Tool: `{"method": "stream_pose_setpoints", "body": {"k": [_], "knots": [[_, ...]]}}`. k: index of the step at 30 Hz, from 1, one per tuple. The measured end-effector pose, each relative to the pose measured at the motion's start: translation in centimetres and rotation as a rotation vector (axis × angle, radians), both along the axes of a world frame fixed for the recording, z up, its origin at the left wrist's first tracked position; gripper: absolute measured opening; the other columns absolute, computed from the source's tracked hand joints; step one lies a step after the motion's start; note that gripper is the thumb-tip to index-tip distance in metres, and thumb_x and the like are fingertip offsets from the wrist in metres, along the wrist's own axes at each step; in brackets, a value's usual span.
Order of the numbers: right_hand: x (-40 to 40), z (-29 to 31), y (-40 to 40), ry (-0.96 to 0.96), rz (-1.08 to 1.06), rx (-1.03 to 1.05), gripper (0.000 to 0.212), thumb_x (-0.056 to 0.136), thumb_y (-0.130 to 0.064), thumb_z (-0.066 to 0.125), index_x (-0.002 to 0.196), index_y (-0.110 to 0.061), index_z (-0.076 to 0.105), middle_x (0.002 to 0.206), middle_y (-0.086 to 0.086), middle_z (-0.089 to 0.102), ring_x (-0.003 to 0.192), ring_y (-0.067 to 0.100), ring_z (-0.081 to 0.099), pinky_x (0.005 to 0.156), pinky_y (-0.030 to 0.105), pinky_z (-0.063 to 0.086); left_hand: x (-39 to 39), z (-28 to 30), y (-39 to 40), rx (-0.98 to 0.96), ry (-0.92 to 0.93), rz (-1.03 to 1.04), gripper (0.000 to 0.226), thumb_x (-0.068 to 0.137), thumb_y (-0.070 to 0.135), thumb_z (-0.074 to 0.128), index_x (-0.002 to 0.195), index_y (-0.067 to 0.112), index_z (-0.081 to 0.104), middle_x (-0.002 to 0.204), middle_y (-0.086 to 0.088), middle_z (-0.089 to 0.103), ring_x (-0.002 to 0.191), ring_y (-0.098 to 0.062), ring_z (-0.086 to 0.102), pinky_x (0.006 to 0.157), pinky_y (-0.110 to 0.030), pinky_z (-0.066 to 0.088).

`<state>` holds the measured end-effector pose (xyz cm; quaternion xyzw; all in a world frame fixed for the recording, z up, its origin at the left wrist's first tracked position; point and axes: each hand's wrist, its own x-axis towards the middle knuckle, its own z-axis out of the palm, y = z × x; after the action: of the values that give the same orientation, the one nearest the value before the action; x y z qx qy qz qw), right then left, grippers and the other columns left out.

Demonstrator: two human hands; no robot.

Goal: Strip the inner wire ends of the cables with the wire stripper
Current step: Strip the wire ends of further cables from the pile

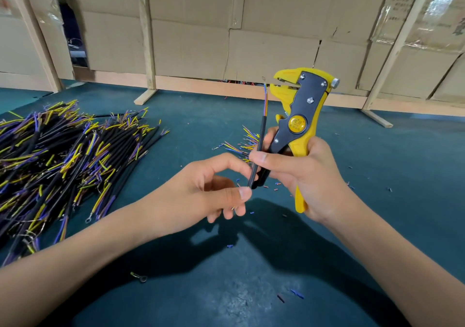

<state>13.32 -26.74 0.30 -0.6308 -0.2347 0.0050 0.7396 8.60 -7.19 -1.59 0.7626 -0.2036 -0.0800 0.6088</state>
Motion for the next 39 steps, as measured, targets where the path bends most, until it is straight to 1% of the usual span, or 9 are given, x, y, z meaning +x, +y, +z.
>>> {"method": "stream_pose_setpoints", "body": {"k": [4,8,12,16,21,25,28,34,39], "knots": [[-0.3,-0.2,0.2,-0.027,0.003,-0.024,0.023,0.070,-0.002,0.076,0.087,-0.008,0.062,0.078,0.013,0.065,0.074,0.036,0.065,0.083,0.064,0.054,-0.1,0.2,0.3,0.146,-0.044,-0.013,0.013,0.090,0.035,0.069,0.089,0.023,0.072,0.072,0.001,0.070,0.064,-0.007,0.057,0.061,-0.014,0.044],[-0.6,-0.3,0.5,-0.031,0.026,-0.027,0.026,0.071,0.002,0.073,0.093,-0.002,0.060,0.083,0.018,0.068,0.073,0.029,0.070,0.077,0.053,0.059,-0.3,0.8,0.4,0.243,-0.026,-0.051,0.021,0.087,0.042,0.066,0.083,0.023,0.076,0.072,0.004,0.073,0.059,-0.004,0.052,0.059,-0.013,0.042],[-0.5,-0.6,0.7,0.009,-0.008,0.000,0.027,0.071,0.001,0.072,0.095,-0.004,0.061,0.077,0.010,0.071,0.072,0.033,0.070,0.080,0.060,0.059,-0.2,1.1,0.8,0.185,0.072,-0.082,0.023,0.087,0.042,0.066,0.081,0.022,0.076,0.072,0.000,0.071,0.053,-0.009,0.041,0.051,-0.018,0.037],[-0.6,-0.6,0.9,0.082,-0.010,0.068,0.026,0.072,0.007,0.070,0.093,-0.006,0.063,0.074,0.009,0.071,0.076,0.031,0.072,0.075,0.050,0.060,-0.2,1.2,0.7,0.164,0.113,-0.091,0.020,0.085,0.041,0.067,0.077,0.025,0.076,0.069,0.000,0.068,0.052,-0.013,0.038,0.051,-0.019,0.035],[-0.4,-0.6,1.0,0.129,-0.055,0.101,0.027,0.083,0.021,0.063,0.094,-0.005,0.062,0.073,0.010,0.070,0.076,0.030,0.073,0.075,0.052,0.061,-0.3,0.9,0.3,0.124,0.110,-0.089,0.028,0.092,0.041,0.060,0.069,0.027,0.069,0.066,0.003,0.062,0.051,-0.012,0.039,0.052,-0.017,0.036],[-0.3,-0.1,0.7,0.169,-0.023,0.165,0.029,0.073,0.014,0.069,0.096,-0.001,0.060,0.078,0.017,0.069,0.073,0.033,0.070,0.071,0.048,0.059,-0.6,0.5,-0.1,0.021,0.108,-0.103,0.034,0.099,0.040,0.054,0.080,0.019,0.073,0.082,-0.002,0.072,0.059,-0.008,0.048,0.048,-0.018,0.033],[-0.1,0.1,0.5,0.171,-0.007,0.180,0.030,0.069,0.007,0.069,0.096,-0.001,0.060,0.079,0.018,0.068,0.072,0.034,0.069,0.073,0.050,0.059,-0.2,0.5,0.2,-0.071,0.186,-0.130,0.029,0.097,0.032,0.057,0.093,0.011,0.077,0.096,-0.009,0.073,0.073,-0.014,0.051,0.048,-0.021,0.031],[-0.1,0.0,0.5,0.143,0.046,0.172,0.029,0.073,0.008,0.066,0.100,-0.001,0.059,0.081,0.019,0.069,0.071,0.034,0.066,0.070,0.048,0.058,0.2,0.0,0.5,-0.178,0.264,-0.112,0.023,0.084,0.015,0.069,0.101,0.003,0.078,0.078,-0.006,0.063,0.071,-0.013,0.051,0.051,-0.022,0.034],[-0.2,0.1,0.4,0.177,0.132,0.163,0.029,0.075,0.009,0.064,0.102,-0.001,0.060,0.080,0.020,0.067,0.068,0.032,0.063,0.067,0.046,0.057,0.2,0.0,0.6,-0.176,0.234,-0.135,0.021,0.080,0.014,0.075,0.098,0.003,0.078,0.076,-0.008,0.064,0.069,-0.014,0.052,0.053,-0.022,0.036]]}}
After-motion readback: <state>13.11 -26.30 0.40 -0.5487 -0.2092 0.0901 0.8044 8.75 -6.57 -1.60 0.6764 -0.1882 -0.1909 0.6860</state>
